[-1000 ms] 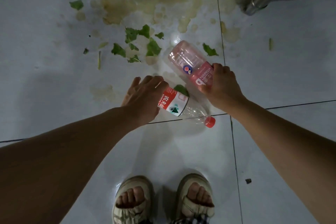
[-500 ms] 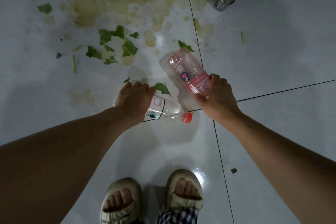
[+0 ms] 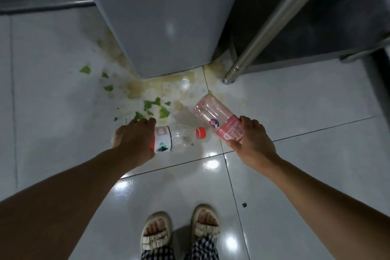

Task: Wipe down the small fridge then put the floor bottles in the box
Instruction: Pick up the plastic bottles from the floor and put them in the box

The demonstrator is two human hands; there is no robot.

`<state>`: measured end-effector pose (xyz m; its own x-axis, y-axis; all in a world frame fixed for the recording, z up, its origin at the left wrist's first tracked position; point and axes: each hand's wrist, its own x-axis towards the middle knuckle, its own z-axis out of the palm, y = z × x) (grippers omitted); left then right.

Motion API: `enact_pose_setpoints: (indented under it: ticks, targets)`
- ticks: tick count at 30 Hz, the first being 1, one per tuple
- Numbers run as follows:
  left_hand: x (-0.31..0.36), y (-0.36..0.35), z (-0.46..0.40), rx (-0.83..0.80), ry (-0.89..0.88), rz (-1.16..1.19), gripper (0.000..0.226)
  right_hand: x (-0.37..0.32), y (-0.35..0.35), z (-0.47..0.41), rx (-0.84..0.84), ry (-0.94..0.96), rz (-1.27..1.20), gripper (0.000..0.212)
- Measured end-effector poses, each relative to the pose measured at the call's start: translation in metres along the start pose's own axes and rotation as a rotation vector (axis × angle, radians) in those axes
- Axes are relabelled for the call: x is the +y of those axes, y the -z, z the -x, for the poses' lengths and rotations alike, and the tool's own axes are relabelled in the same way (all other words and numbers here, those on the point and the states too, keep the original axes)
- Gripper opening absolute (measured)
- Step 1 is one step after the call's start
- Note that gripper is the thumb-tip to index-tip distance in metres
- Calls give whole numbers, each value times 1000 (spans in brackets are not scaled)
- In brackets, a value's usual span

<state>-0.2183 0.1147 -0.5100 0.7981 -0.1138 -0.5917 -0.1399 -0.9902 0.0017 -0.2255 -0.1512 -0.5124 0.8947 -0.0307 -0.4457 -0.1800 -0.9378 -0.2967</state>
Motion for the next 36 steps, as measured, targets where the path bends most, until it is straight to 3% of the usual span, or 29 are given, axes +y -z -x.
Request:
enact_pose_setpoints:
  ticks: [9, 17, 27, 36]
  targets:
    - [5, 161, 109, 114, -16, 67, 66, -48, 169, 91, 63, -18, 9, 59]
    - [28, 256, 208, 195, -110, 88, 70, -64, 284, 199, 211, -88, 44, 60]
    - [107, 325, 269, 250, -347, -71, 71, -29, 351, 335, 404, -279, -57, 55]
    - [184, 348, 345, 268, -491, -86, 65, 19, 362, 463, 476, -448, -187, 51]
